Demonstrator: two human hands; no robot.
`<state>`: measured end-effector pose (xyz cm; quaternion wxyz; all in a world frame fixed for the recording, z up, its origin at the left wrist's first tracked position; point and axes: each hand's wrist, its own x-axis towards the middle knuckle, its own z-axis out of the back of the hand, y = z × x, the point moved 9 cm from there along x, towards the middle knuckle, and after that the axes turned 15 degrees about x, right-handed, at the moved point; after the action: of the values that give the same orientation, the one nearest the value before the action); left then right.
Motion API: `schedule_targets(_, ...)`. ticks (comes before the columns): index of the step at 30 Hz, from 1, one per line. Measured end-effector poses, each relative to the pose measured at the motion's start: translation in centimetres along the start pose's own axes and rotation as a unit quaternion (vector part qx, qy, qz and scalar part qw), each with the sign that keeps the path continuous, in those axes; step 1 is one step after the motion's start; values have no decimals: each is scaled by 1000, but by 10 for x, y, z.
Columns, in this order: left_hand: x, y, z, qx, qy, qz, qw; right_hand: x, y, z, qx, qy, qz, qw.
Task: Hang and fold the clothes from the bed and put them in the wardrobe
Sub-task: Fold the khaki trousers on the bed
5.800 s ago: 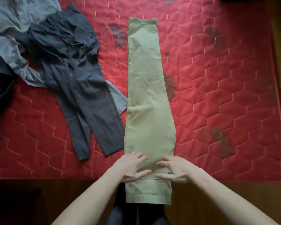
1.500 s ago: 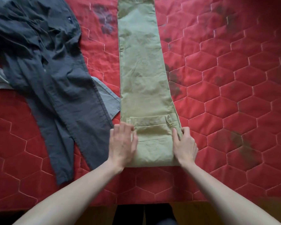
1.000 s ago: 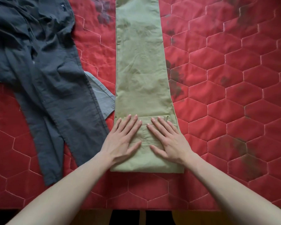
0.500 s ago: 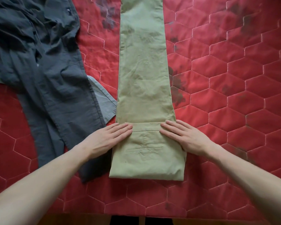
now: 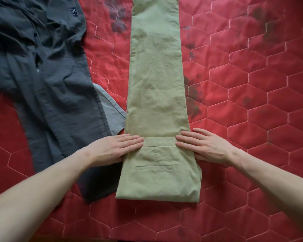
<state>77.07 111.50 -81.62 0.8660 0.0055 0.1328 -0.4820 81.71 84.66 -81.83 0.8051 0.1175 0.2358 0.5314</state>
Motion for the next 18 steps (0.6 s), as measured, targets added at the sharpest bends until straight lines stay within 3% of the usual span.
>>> schedule_targets(3,-2,1,1,-2,-37,5,999,6,1,5,-13,-8,7,1000)
schedule_targets(7,1,-1,23,-27,-101,39,994,5,9,22,51,-68,-12,996)
schedule_targets(11,-3,4,35,-167,-46,152,973,0,20,32,83,-122,-35,988)
schedule_targets(14,-10,1,46,-316,-39,268,909,-22,13,33,104,-203,-126,966)
schedule_targets(16,-14,-4,55,-369,-66,357,856,-32,5,24,190,-202,-253,927)
schedule_targets(18,-27,-3,52,-408,-109,450,787,-39,7,29,236,-273,-294,885)
